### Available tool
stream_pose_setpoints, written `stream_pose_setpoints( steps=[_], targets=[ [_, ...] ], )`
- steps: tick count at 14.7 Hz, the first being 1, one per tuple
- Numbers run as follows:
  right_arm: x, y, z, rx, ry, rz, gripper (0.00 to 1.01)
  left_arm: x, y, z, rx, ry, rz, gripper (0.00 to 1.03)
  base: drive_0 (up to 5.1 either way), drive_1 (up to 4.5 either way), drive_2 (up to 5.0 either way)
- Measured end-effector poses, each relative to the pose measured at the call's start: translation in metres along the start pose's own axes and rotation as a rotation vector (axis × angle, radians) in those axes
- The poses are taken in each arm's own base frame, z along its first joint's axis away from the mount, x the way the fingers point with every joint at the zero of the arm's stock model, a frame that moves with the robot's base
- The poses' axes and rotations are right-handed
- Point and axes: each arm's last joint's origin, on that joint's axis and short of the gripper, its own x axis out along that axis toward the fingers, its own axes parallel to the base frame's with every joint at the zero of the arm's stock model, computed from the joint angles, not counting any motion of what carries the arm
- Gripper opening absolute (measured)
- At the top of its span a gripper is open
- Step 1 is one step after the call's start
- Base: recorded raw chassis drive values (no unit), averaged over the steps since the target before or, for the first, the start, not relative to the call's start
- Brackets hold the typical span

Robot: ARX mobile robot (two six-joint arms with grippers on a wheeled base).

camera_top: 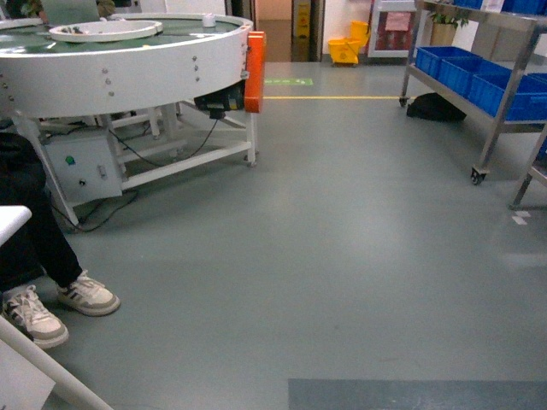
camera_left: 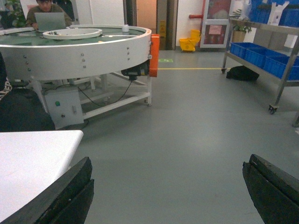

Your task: Pick red block from blue box to shelf

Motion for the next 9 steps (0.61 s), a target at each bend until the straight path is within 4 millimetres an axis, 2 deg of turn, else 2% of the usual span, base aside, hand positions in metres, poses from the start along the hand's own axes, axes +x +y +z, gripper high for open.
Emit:
stream_pose_setpoints(
  steps=[3,7,9],
  targets=[
    [0.0000,0.0000,-0.0001,0.000,0.001,0.000,0.27,0.0000,0.0000,0.0001,0.000,-0.001,0.001,0.98,0.1,1.87,-1.6],
    [0.0000,0.0000,0.0000,0.000,0.000,0.000,0.27,0.0000,0.0000,0.0000,0.000,0.000,0.000,0.98,0.0,0.00,0.0],
    [-0.0006,0.0001,0.0006,0.000,-0.008,0.001,0.27,0.0000,0.0000,0.0002,0.000,-0.002,0.000,0.98,0.0,4.36,-4.3]
  ],
)
